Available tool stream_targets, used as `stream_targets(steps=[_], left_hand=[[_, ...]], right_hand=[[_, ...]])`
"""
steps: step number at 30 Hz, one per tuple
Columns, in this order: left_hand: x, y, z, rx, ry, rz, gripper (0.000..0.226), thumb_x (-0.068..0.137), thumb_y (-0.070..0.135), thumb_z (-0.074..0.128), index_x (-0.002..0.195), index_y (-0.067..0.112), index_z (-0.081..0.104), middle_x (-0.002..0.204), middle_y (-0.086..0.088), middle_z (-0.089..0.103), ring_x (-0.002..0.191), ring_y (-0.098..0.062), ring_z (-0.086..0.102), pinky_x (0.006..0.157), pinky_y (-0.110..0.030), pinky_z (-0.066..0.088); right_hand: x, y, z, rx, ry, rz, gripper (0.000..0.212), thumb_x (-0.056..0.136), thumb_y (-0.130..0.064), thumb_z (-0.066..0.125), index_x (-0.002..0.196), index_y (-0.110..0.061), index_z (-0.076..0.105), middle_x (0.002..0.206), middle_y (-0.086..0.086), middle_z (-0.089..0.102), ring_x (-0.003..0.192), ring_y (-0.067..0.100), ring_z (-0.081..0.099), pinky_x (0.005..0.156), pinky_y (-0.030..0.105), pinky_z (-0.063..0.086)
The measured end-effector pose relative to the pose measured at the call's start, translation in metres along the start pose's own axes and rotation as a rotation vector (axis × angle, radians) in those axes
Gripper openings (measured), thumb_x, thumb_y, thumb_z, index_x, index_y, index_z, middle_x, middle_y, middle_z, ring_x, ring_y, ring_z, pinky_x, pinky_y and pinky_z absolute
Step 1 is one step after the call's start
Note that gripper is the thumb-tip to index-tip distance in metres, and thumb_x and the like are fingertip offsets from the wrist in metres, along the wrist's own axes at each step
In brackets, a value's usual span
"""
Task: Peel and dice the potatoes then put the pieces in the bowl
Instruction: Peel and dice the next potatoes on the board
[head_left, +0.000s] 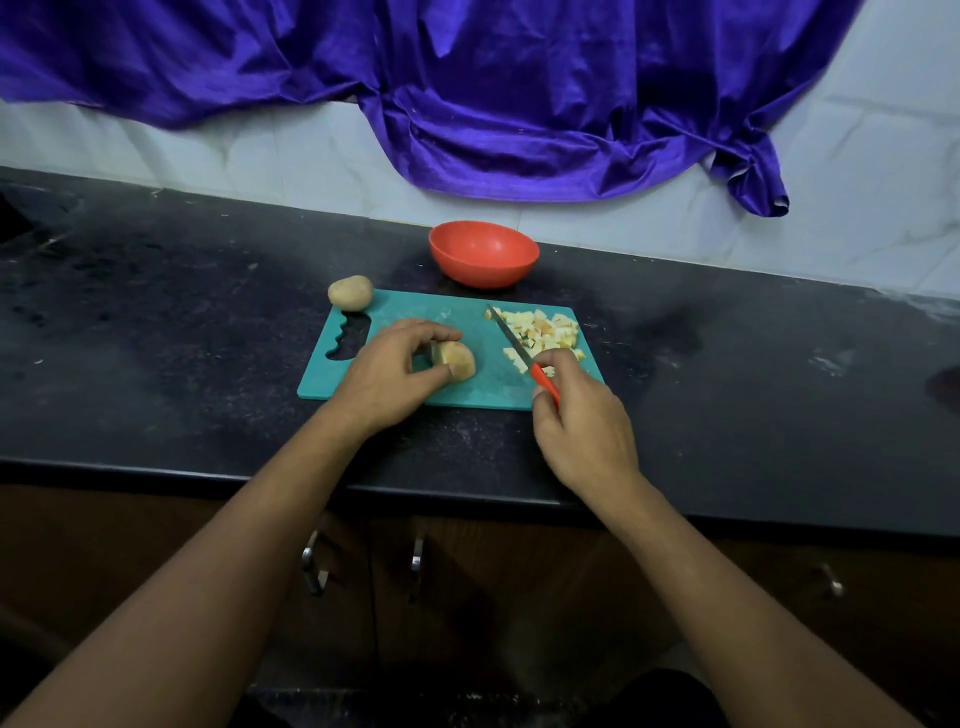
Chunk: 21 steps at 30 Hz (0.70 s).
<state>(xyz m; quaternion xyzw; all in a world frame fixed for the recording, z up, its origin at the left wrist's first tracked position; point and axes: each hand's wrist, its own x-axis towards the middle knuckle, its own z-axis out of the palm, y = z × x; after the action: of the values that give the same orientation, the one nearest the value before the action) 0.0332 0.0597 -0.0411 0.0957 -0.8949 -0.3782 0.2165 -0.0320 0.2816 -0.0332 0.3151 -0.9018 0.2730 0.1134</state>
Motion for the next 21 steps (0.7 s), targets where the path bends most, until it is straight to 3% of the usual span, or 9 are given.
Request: stream_targets(steps=[3, 6, 12, 14, 17, 19, 21], left_hand=[[0.0, -0.004, 0.001, -0.008, -0.004, -0.009, 0.042, 0.086, 0.034, 0.078, 0.127, 0.036, 0.068, 0.12, 0.011, 0.056, 0.111, -0.008, 0.057, 0.104, -0.037, 0.047], [-0.001, -0.005, 0.0, -0.028, 0.0, 0.017, 0.043, 0.089, 0.024, 0.076, 0.13, 0.035, 0.066, 0.125, 0.011, 0.062, 0.112, -0.008, 0.059, 0.105, -0.039, 0.048], [0.002, -0.007, 0.001, -0.008, 0.018, -0.005, 0.057, 0.095, -0.005, 0.045, 0.127, 0.037, 0.067, 0.141, 0.013, 0.059, 0.134, -0.008, 0.05, 0.117, -0.038, 0.039], [0.002, -0.006, 0.001, -0.016, 0.029, 0.006, 0.05, 0.098, -0.001, 0.047, 0.125, 0.036, 0.069, 0.141, 0.012, 0.057, 0.134, -0.007, 0.048, 0.117, -0.036, 0.037], [0.001, -0.002, 0.002, 0.005, 0.03, 0.006, 0.027, 0.098, 0.03, 0.063, 0.123, 0.038, 0.067, 0.126, 0.012, 0.058, 0.117, -0.008, 0.054, 0.105, -0.038, 0.045], [0.0, 0.001, 0.003, 0.057, 0.034, -0.015, 0.031, 0.09, 0.042, 0.072, 0.121, 0.039, 0.064, 0.118, 0.011, 0.058, 0.109, -0.01, 0.055, 0.098, -0.039, 0.048], [0.001, 0.004, 0.004, 0.08, 0.051, -0.029, 0.034, 0.088, 0.041, 0.075, 0.119, 0.038, 0.062, 0.115, 0.011, 0.058, 0.107, -0.011, 0.056, 0.096, -0.042, 0.049]], right_hand=[[-0.001, -0.009, 0.005, 0.077, -0.03, -0.001, 0.029, 0.103, -0.023, 0.052, 0.131, -0.028, 0.05, 0.075, -0.01, 0.052, 0.063, 0.007, 0.051, 0.053, 0.026, 0.031], [-0.003, -0.017, 0.01, 0.112, -0.036, -0.024, 0.031, 0.103, -0.024, 0.052, 0.133, -0.029, 0.051, 0.072, -0.011, 0.051, 0.061, 0.006, 0.049, 0.053, 0.026, 0.03], [-0.001, -0.016, 0.015, 0.197, -0.019, 0.049, 0.03, 0.102, -0.025, 0.056, 0.131, -0.032, 0.053, 0.073, -0.005, 0.058, 0.057, 0.009, 0.052, 0.051, 0.026, 0.034], [-0.001, -0.017, 0.014, 0.191, -0.027, 0.045, 0.03, 0.102, -0.025, 0.056, 0.131, -0.033, 0.053, 0.072, -0.005, 0.058, 0.056, 0.009, 0.052, 0.05, 0.026, 0.034], [0.001, -0.02, 0.009, 0.171, -0.056, 0.05, 0.03, 0.103, -0.025, 0.055, 0.131, -0.034, 0.054, 0.072, -0.006, 0.057, 0.057, 0.009, 0.052, 0.05, 0.026, 0.034], [0.003, -0.023, 0.003, 0.155, -0.08, 0.053, 0.03, 0.103, -0.025, 0.054, 0.131, -0.034, 0.055, 0.074, -0.007, 0.057, 0.058, 0.01, 0.052, 0.05, 0.027, 0.034], [0.007, -0.028, -0.005, 0.128, -0.114, 0.048, 0.032, 0.104, -0.025, 0.053, 0.135, -0.034, 0.054, 0.08, -0.007, 0.061, 0.06, 0.01, 0.055, 0.052, 0.029, 0.037]])
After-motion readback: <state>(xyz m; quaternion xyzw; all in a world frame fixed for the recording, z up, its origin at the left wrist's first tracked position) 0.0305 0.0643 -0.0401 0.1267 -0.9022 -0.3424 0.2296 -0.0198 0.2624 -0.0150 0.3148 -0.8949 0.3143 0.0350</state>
